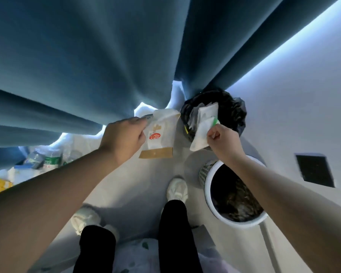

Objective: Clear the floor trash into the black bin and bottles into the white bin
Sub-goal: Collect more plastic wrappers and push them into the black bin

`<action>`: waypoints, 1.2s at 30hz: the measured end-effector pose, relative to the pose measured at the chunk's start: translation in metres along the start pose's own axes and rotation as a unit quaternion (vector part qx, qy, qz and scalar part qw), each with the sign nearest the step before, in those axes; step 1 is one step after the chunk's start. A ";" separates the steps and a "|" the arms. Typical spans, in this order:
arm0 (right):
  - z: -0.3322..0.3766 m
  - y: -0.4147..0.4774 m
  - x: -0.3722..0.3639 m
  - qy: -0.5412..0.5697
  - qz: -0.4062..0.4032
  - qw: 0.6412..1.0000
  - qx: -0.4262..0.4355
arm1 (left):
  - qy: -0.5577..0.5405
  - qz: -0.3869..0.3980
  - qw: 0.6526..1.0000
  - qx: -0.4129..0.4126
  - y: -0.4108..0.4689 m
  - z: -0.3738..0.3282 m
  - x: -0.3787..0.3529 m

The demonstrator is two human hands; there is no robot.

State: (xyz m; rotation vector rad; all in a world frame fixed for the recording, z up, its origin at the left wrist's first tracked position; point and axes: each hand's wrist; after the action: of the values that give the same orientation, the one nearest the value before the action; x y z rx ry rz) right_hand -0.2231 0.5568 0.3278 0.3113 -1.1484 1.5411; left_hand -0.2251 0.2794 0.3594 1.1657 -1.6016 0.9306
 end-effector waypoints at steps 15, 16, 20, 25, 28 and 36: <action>-0.136 0.068 0.049 0.060 -0.071 0.993 -0.073 | 0.040 0.197 0.971 -0.130 0.143 -0.139 -0.163; -0.142 0.072 0.044 0.062 -0.066 0.993 -0.075 | 0.034 0.226 0.964 -0.138 0.142 -0.140 -0.177; -0.149 0.083 0.029 0.076 -0.055 0.992 -0.080 | 0.045 0.266 0.951 -0.153 0.142 -0.131 -0.204; -0.130 0.088 0.025 0.099 -0.048 0.993 -0.052 | 0.092 0.255 0.950 -0.152 0.135 -0.090 -0.198; -0.117 0.095 0.021 0.103 -0.030 0.994 -0.038 | 0.094 0.273 0.949 -0.129 0.129 -0.068 -0.194; -0.127 0.138 -0.051 -0.270 0.010 0.962 0.040 | 0.073 0.181 0.967 -0.167 0.131 -0.046 -0.211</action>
State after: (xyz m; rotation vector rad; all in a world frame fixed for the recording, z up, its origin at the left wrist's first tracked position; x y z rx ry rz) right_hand -0.2779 0.6406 0.1620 0.8143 -1.5105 1.5686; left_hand -0.3122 0.4132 0.1641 0.5708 -1.7975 0.9038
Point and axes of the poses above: each hand's wrist, its own y-axis towards the middle knuckle, its own x-axis out of the back of the hand, z = x × y, and after that the axes turned 1 degree about -z, right-handed
